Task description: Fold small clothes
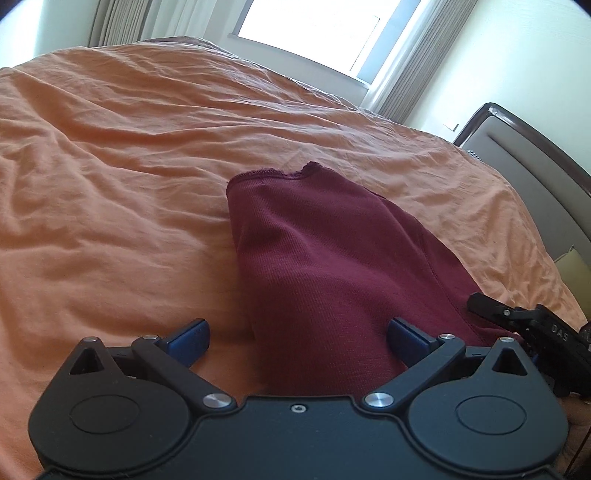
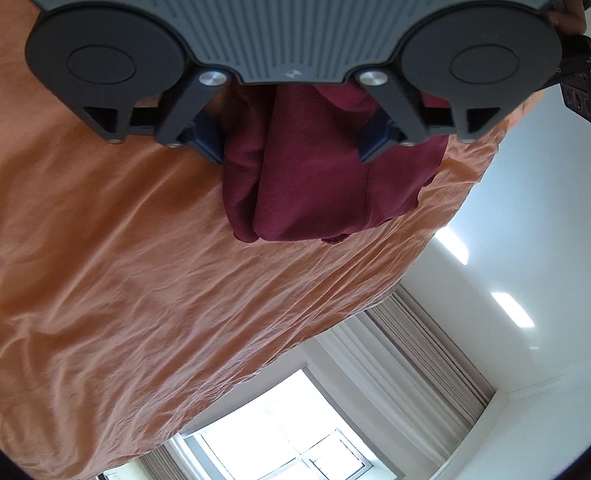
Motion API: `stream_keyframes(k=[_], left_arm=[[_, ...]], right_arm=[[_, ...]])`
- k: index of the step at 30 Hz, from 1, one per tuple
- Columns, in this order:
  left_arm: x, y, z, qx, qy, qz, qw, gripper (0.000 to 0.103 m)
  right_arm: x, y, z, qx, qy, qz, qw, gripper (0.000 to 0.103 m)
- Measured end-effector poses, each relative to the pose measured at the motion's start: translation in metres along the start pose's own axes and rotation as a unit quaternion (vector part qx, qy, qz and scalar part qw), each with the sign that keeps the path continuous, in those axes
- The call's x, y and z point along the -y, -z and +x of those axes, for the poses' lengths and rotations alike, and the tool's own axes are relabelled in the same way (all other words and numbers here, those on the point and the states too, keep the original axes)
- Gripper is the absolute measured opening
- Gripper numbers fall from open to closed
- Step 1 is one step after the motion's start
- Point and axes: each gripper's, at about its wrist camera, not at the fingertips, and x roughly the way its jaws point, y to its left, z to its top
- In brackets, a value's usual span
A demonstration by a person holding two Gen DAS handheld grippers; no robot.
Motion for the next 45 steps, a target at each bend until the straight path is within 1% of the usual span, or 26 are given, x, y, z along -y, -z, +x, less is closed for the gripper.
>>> stream_keyframes(k=[2,3,4,5,6,7,8,9,10,11,14,17,19,21,24,28,32,35,38,39,40,41,42,43,44,45], left_arm=[[0.000,-0.001,0.003,-0.008,0.018,-0.006,0.9998,0.093],[0.000,-0.001,0.004,-0.013,0.026,-0.008,0.9995,0.090],[0.001,-0.001,0.005,-0.015,0.031,-0.009,0.9994,0.084],[0.003,-0.002,0.004,-0.015,0.033,-0.008,0.9993,0.079],[0.005,-0.002,0.003,-0.015,0.030,-0.005,0.9994,0.079],[0.008,-0.002,0.002,-0.012,0.026,0.000,0.9996,0.073],[0.010,-0.003,0.001,-0.009,0.024,0.003,0.9997,0.065],[0.012,-0.004,-0.001,-0.005,0.020,0.005,0.9998,0.061],[0.013,-0.006,-0.003,-0.002,0.018,0.006,0.9998,0.051],[0.014,-0.009,-0.005,0.000,0.018,0.006,0.9998,0.045],[0.012,-0.017,-0.016,0.010,0.025,0.006,0.9996,0.037],[0.012,-0.027,-0.036,0.038,0.017,0.020,0.9989,0.035],[0.010,-0.036,-0.054,0.062,0.006,0.029,0.9976,0.035],[0.005,-0.043,-0.071,0.082,-0.009,0.038,0.9959,0.035],[-0.007,-0.050,-0.089,0.098,-0.034,0.041,0.9937,0.035],[-0.034,-0.054,-0.096,0.100,-0.067,0.024,0.9924,0.036],[-0.059,-0.045,-0.087,0.075,-0.080,-0.004,0.9940,0.036],[-0.070,-0.036,-0.080,0.071,-0.085,-0.015,0.9938,0.039],[-0.078,-0.033,-0.078,0.073,-0.078,-0.037,0.9935,0.044],[-0.080,-0.032,-0.078,0.074,-0.078,-0.043,0.9932,0.046],[-0.080,-0.030,-0.078,0.076,-0.081,-0.046,0.9928,0.051],[-0.081,-0.029,-0.078,0.076,-0.086,-0.048,0.9923,0.060],[-0.081,-0.027,-0.080,0.077,-0.090,-0.049,0.9918,0.065],[-0.080,-0.025,-0.083,0.079,-0.095,-0.049,0.9910,0.075],[-0.078,-0.024,-0.087,0.083,-0.100,-0.048,0.9903,0.080],[-0.076,-0.022,-0.091,0.088,-0.102,-0.045,0.9899,0.082]], right_arm=[[0.000,0.001,0.000,0.001,0.006,-0.002,1.000,0.058],[-0.002,0.002,-0.001,0.003,0.005,-0.004,1.000,0.049],[-0.004,0.002,-0.003,0.007,0.006,-0.006,1.000,0.040],[-0.006,0.002,-0.004,0.011,0.006,-0.010,1.000,0.036],[-0.010,0.001,-0.005,0.013,0.006,-0.017,1.000,0.030],[-0.014,0.001,-0.007,0.017,0.007,-0.026,0.999,0.026],[-0.020,0.001,-0.010,0.024,0.006,-0.038,0.999,0.025],[-0.025,0.001,-0.014,0.032,0.001,-0.046,0.998,0.022],[-0.031,0.001,-0.018,0.040,-0.009,-0.053,0.998,0.022],[-0.039,0.000,-0.022,0.047,-0.020,-0.064,0.997,0.021],[-0.071,-0.001,-0.029,0.071,-0.031,-0.113,0.991,0.020],[-0.103,-0.002,-0.026,0.087,-0.046,-0.149,0.984,0.020],[-0.119,-0.003,-0.021,0.093,-0.057,-0.161,0.981,0.020],[-0.131,-0.003,-0.012,0.092,-0.068,-0.159,0.981,0.020],[-0.146,-0.001,0.007,0.084,-0.087,-0.153,0.981,0.020],[-0.160,0.011,0.040,0.061,-0.089,-0.155,0.982,0.020],[-0.161,0.026,0.063,0.033,-0.070,-0.149,0.986,0.020],[-0.156,0.032,0.064,0.033,-0.057,-0.143,0.987,0.024],[-0.150,0.035,0.060,0.032,-0.041,-0.140,0.989,0.037],[-0.148,0.035,0.058,0.033,-0.037,-0.142,0.989,0.045],[-0.147,0.036,0.056,0.032,-0.036,-0.143,0.989,0.052],[-0.146,0.037,0.053,0.032,-0.034,-0.143,0.989,0.056],[-0.145,0.038,0.051,0.033,-0.030,-0.142,0.989,0.066],[-0.145,0.039,0.046,0.036,-0.029,-0.143,0.989,0.076],[-0.146,0.041,0.040,0.042,-0.027,-0.146,0.988,0.080],[-0.149,0.043,0.033,0.049,-0.027,-0.151,0.987,0.086]])
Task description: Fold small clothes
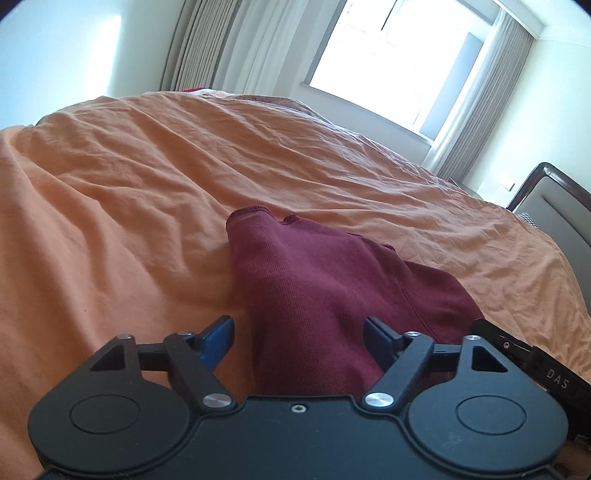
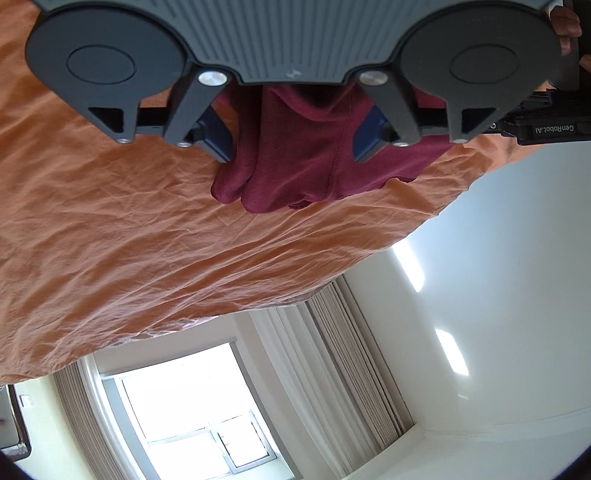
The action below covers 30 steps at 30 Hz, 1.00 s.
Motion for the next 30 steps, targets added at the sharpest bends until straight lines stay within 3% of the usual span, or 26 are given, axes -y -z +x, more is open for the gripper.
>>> stream_keyframes(k=[4,8,19,30], left_arm=[[0.005,0.008,-0.028,0.026,-0.016,0.017,0.9994,0.095],[0.011,0.023,-0.067,0.062,-0.029,0.036,0.9970,0.102],[0.015,0.095,-0.174,0.160,-0.062,0.067,0.9829,0.102],[-0.009,0.175,-0.208,0.154,-0.088,0.082,0.9807,0.102]], right_arm=[[-0.020,0.003,-0.031,0.030,0.005,-0.045,0.999,0.100],[-0.045,0.012,-0.072,0.062,-0.003,-0.081,0.995,0.103],[-0.091,0.059,-0.172,0.111,-0.014,-0.128,0.986,0.103],[-0.113,0.120,-0.216,0.110,0.025,-0.158,0.981,0.103]])
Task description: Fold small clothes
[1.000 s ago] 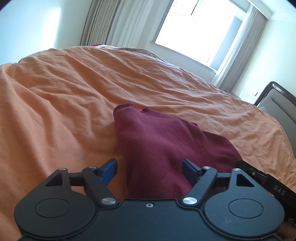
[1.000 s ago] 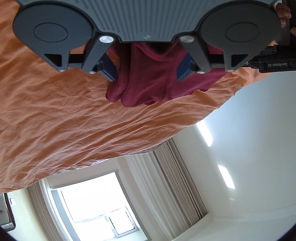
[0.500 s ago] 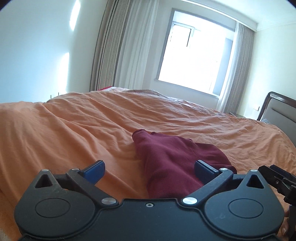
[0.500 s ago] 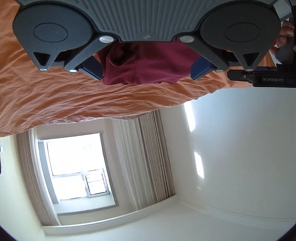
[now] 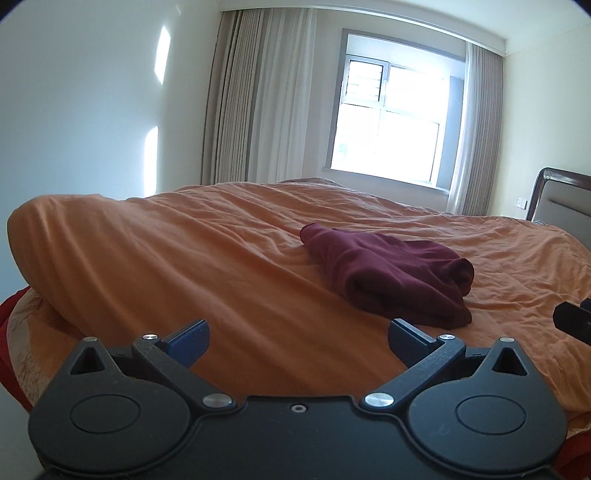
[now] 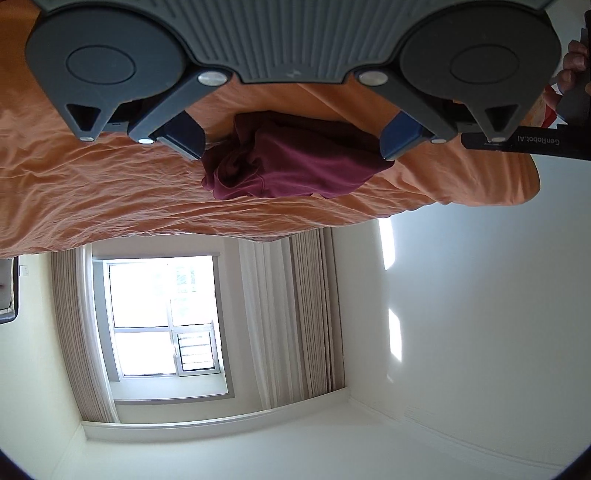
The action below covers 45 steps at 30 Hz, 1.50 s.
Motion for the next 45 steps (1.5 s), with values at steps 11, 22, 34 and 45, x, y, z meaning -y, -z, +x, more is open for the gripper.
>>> stream_keyframes(k=[11,22,34,45], left_arm=[[-0.007,0.008,-0.011,0.008,-0.006,-0.002,0.9999,0.102],[-0.004,0.006,-0.007,0.005,-0.001,0.001,1.0000,0.102],[-0.001,0.005,-0.002,-0.009,-0.004,0.002,0.9999,0.102],[0.003,0.004,0.003,-0.004,0.008,-0.002,1.0000,0.102]], right_arm=[[0.000,0.007,-0.003,-0.010,0.003,-0.002,1.000,0.103],[0.006,0.008,-0.004,-0.018,0.003,0.004,1.000,0.103],[0.007,0.009,-0.002,-0.023,0.000,0.002,1.000,0.103],[0.012,0.011,0.004,-0.031,-0.001,0.004,1.000,0.103]])
